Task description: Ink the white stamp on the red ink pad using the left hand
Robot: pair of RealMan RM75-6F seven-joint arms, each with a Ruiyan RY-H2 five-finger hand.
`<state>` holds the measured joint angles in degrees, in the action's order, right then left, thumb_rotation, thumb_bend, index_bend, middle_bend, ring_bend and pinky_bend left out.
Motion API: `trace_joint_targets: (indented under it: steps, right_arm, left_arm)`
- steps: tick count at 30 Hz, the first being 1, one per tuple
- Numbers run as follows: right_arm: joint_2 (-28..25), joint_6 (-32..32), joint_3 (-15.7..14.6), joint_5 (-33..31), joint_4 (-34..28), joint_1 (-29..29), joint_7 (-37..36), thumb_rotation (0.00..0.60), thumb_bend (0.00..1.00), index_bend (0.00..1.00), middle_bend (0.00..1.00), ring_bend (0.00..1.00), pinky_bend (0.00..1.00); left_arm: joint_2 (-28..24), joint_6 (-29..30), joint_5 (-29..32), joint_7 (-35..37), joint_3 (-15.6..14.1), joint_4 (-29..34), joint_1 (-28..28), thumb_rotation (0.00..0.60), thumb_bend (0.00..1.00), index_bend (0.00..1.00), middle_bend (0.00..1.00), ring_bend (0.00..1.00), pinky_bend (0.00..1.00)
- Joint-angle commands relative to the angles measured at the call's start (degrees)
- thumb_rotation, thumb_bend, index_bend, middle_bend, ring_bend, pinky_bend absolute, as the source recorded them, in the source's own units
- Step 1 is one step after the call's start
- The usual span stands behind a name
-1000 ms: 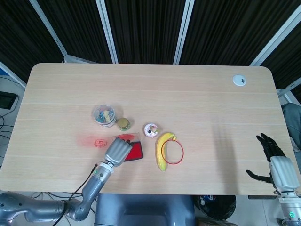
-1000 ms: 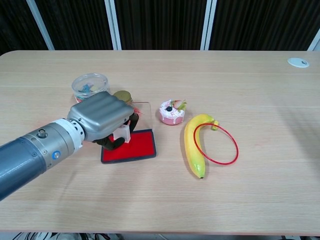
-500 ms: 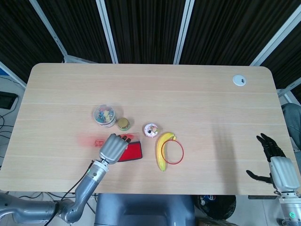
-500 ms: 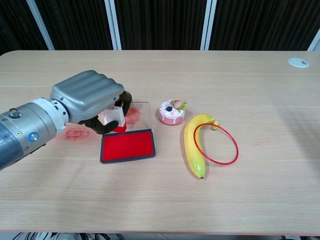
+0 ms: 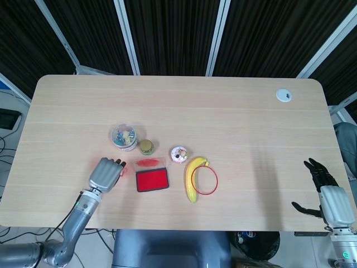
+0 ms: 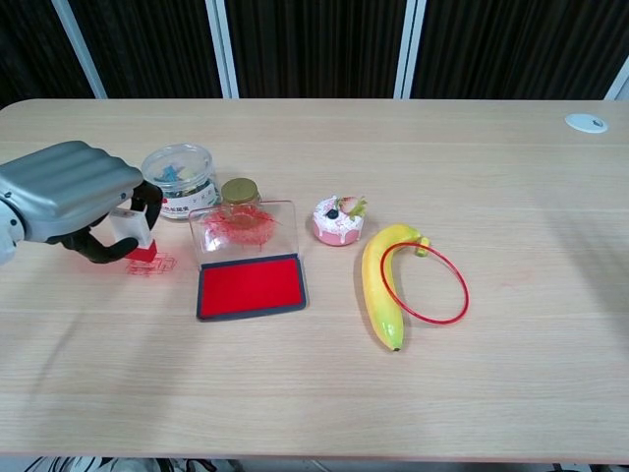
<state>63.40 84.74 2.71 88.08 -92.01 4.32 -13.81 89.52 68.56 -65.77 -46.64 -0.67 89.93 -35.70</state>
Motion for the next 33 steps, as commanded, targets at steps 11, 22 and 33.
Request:
trace_joint_targets:
  steps: [11, 22, 33]
  right_arm:
    - [-0.05, -0.12, 0.01, -0.06, 0.04, 0.04, -0.14, 0.600, 0.12, 0.00, 0.00, 0.00, 0.18]
    - [-0.12, -0.20, 0.05, -0.17, 0.03, 0.05, -0.32, 0.600, 0.12, 0.00, 0.00, 0.00, 0.18]
    - [-0.13, -0.21, 0.03, -0.12, 0.00, 0.06, -0.32, 0.600, 0.12, 0.00, 0.00, 0.00, 0.18]
  left_arm:
    - [3.23, -3.62, 3.58, 1.33, 3.32, -8.27, -1.16, 0.600, 0.54, 0.69, 0.71, 0.58, 0.66]
    - [7.48, -5.85, 5.25, -0.48, 4.17, -11.96, -2.50, 0.600, 0.50, 0.67, 0.68, 0.55, 0.63]
    - [8.79, -6.44, 6.62, -1.59, 4.53, -12.73, -2.70, 0.600, 0.46, 0.62, 0.63, 0.52, 0.61]
